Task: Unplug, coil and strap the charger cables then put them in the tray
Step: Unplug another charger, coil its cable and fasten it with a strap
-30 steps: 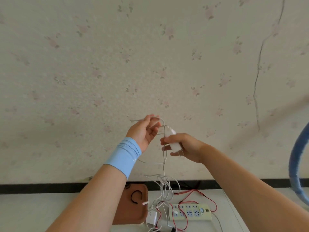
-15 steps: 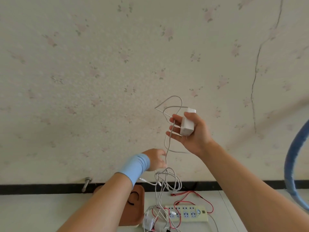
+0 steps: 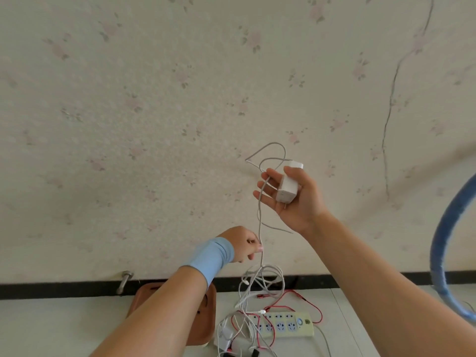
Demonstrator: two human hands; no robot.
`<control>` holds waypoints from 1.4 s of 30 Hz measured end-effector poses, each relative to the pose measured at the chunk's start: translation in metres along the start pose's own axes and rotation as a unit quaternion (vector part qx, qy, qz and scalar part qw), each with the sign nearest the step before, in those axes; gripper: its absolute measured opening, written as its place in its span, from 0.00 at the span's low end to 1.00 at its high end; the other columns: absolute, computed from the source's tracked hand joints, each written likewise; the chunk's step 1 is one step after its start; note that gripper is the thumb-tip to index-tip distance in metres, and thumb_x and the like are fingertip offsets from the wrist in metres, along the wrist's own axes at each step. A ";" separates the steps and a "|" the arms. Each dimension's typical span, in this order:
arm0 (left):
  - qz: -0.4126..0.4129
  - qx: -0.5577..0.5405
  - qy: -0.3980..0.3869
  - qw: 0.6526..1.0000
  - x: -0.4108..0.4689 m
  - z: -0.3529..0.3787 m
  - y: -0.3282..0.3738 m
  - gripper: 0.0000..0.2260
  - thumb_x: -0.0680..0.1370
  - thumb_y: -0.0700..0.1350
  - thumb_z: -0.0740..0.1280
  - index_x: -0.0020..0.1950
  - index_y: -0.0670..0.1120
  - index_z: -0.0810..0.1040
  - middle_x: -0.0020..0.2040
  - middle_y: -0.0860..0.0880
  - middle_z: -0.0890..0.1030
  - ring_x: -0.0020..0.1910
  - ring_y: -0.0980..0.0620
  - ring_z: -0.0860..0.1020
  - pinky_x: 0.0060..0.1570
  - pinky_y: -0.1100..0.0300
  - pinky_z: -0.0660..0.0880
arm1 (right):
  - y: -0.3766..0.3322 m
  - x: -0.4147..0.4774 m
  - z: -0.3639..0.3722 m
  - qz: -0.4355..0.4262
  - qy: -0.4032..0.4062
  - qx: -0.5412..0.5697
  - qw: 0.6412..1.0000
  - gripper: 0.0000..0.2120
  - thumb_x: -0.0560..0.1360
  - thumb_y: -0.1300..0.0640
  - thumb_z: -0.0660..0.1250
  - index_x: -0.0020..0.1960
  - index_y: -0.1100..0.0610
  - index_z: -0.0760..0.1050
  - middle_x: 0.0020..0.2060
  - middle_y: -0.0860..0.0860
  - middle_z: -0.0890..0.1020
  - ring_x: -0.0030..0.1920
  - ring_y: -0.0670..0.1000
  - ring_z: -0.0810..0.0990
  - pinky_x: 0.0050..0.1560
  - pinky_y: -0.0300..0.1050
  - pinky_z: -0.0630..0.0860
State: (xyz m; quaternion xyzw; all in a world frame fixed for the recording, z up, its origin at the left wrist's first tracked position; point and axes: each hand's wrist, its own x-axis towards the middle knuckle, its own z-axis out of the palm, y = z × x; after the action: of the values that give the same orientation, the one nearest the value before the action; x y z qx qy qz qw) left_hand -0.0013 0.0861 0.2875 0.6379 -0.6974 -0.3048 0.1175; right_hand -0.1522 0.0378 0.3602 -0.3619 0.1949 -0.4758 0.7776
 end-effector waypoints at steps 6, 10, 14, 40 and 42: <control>-0.018 -0.097 0.047 0.994 0.003 -0.001 0.006 0.11 0.82 0.46 0.58 0.44 0.45 0.76 0.40 0.50 0.83 0.33 0.52 0.79 0.38 0.61 0.75 | -0.002 0.000 -0.006 0.018 -0.001 -0.026 1.000 0.18 0.69 0.52 0.70 0.54 0.62 0.77 0.57 0.59 0.80 0.61 0.61 0.82 0.64 0.62 0.77; -0.061 -0.337 0.177 0.923 0.000 -0.019 0.013 0.11 0.80 0.40 0.57 0.44 0.40 0.76 0.35 0.44 0.80 0.30 0.45 0.81 0.32 0.58 0.75 | 0.005 -0.005 -0.014 0.097 0.019 -0.207 0.973 0.21 0.66 0.50 0.72 0.55 0.60 0.78 0.58 0.61 0.81 0.64 0.63 0.80 0.70 0.62 0.72; -0.018 -0.490 0.234 0.840 -0.008 -0.032 0.014 0.10 0.81 0.40 0.60 0.42 0.40 0.78 0.33 0.45 0.78 0.32 0.47 0.80 0.38 0.53 0.81 | 0.016 -0.015 -0.017 0.176 -0.081 -0.368 0.909 0.25 0.68 0.51 0.72 0.62 0.62 0.79 0.57 0.59 0.81 0.59 0.58 0.80 0.61 0.52 0.72; -0.017 0.005 0.262 0.965 -0.022 -0.036 0.005 0.12 0.81 0.46 0.62 0.60 0.54 0.83 0.53 0.54 0.85 0.52 0.53 0.81 0.51 0.63 0.74 | 0.011 0.006 -0.016 0.024 0.232 -0.215 0.949 0.17 0.72 0.56 0.76 0.57 0.57 0.77 0.44 0.52 0.82 0.42 0.51 0.81 0.54 0.50 0.81; 0.007 0.026 0.331 0.943 -0.025 -0.040 0.006 0.13 0.82 0.46 0.61 0.61 0.55 0.82 0.52 0.55 0.85 0.51 0.53 0.82 0.47 0.64 0.73 | 0.009 0.009 -0.018 0.013 0.257 -0.203 0.945 0.19 0.71 0.55 0.77 0.60 0.56 0.77 0.47 0.53 0.82 0.44 0.51 0.81 0.54 0.51 0.82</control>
State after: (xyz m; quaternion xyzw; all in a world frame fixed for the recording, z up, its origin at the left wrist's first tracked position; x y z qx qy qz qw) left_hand 0.0202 0.0988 0.3279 0.7009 -0.6312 -0.0580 0.3272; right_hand -0.1542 0.0259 0.3417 -0.3747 0.4854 -0.4929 0.6173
